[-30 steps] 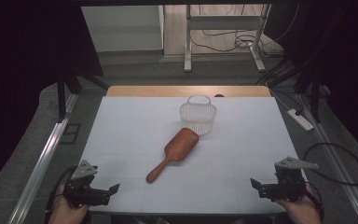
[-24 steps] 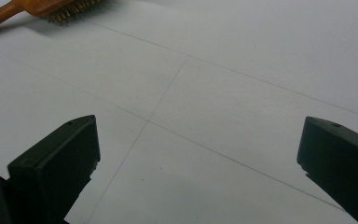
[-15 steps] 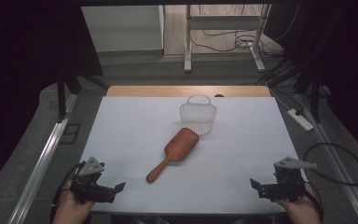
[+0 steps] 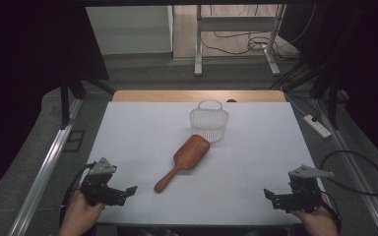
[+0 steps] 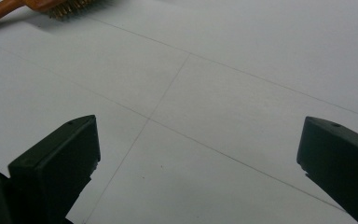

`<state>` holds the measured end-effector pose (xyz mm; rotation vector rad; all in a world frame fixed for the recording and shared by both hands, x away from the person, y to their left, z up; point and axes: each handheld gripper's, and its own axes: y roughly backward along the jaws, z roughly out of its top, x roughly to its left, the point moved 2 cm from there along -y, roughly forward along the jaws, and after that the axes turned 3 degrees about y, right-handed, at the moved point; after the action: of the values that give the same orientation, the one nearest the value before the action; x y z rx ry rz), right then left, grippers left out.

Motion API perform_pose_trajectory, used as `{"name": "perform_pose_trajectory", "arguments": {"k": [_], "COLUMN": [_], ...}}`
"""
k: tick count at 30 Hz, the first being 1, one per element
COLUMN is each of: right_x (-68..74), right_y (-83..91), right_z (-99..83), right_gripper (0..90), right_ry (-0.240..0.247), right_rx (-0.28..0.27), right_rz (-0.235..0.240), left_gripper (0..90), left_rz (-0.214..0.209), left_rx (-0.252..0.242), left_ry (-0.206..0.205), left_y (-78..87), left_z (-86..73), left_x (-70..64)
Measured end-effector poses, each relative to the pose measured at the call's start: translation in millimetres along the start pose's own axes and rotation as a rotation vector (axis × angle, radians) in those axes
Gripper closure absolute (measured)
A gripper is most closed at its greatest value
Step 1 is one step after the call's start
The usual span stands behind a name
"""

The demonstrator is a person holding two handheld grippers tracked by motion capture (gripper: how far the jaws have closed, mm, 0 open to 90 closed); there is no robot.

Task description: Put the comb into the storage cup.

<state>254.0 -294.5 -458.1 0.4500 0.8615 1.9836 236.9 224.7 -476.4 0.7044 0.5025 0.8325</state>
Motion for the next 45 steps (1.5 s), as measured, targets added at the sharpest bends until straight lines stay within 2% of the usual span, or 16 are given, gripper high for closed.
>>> {"name": "perform_pose_trajectory", "arguments": {"k": [5, 11, 19, 45], "right_x": [0.0, 0.1, -0.1, 0.3], "right_y": [-0.2, -0.3, -0.4, -1.4], "right_z": [0.0, 0.0, -0.1, -0.1], "right_gripper": [0.0, 0.0, 0.0, 0.3], "right_ry": [0.0, 0.003, 0.005, 0.012], "right_rx": [0.001, 0.004, 0.005, 0.014], "right_rz": [0.001, 0.004, 0.005, 0.008], "left_gripper": [0.0, 0.0, 0.0, 0.0], "left_rz": [-0.015, 0.007, -0.016, -0.042], "left_rx": [0.019, 0.053, 0.099, 0.144], "left_ry": [-0.003, -0.028, -0.035, -0.085], "left_y": [-6.6, -11.8, -22.3, -51.1], "left_z": [7.5, 16.2, 25.4, 57.3], "left_x": [-2.4, -4.9, -8.2, -20.1]}}
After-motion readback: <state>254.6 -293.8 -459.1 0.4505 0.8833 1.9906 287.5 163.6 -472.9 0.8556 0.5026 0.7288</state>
